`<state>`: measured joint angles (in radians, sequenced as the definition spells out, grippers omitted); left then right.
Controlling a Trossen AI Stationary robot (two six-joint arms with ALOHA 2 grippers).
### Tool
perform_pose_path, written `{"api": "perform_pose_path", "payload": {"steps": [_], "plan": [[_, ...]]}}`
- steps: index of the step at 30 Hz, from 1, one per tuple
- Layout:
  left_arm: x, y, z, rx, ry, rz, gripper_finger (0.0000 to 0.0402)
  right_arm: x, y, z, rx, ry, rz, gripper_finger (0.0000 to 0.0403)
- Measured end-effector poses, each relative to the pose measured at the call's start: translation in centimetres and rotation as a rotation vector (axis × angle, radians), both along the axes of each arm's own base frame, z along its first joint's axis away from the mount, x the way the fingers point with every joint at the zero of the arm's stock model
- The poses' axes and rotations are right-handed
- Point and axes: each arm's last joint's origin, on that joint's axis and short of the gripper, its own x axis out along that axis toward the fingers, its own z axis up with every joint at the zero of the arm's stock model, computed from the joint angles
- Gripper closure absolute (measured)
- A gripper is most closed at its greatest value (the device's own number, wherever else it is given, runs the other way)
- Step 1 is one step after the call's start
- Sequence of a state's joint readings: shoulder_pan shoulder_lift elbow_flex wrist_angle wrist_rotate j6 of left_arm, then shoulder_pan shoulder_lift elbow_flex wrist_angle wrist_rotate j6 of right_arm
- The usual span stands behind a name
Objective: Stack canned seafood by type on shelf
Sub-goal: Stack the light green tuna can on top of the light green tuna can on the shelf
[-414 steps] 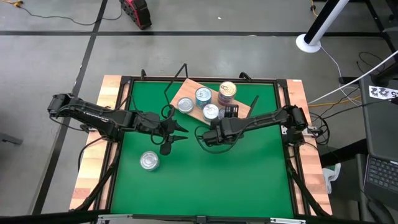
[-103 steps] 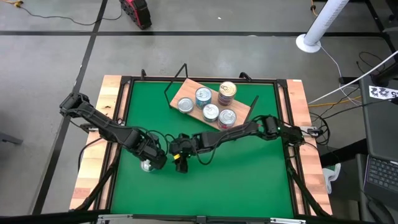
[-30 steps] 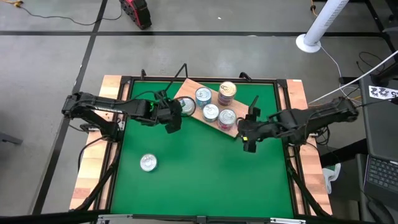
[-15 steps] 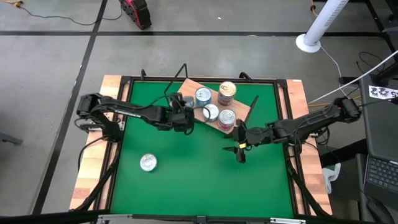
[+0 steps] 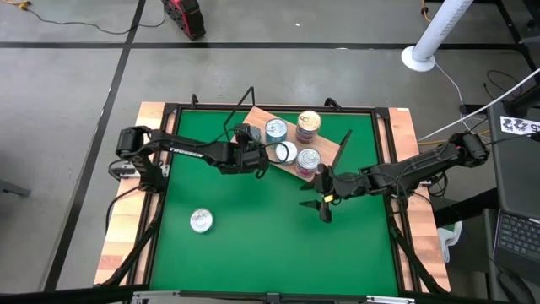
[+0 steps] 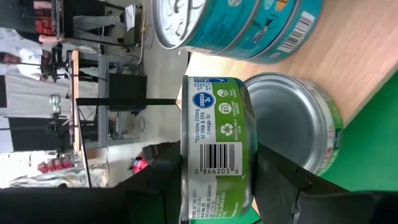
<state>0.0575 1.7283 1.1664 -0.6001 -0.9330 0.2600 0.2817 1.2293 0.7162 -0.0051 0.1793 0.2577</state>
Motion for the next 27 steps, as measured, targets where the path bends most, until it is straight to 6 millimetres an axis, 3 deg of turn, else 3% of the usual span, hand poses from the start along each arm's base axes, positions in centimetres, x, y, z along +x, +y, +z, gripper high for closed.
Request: {"api": "perform_pose_path", "payload": {"steps": [11,27], "plan": [[0.0,0.8,-0.1,-0.065,-0.011,0.000,0.0251,0.0,0.0,0.0,0.003,0.000,0.007,0.0162],[0.0,1.1,-0.2,-0.139,-0.027,-0.013,0.0197,0.0,0.0,0.0,0.003,-0.002,0.008,0.0162]]}}
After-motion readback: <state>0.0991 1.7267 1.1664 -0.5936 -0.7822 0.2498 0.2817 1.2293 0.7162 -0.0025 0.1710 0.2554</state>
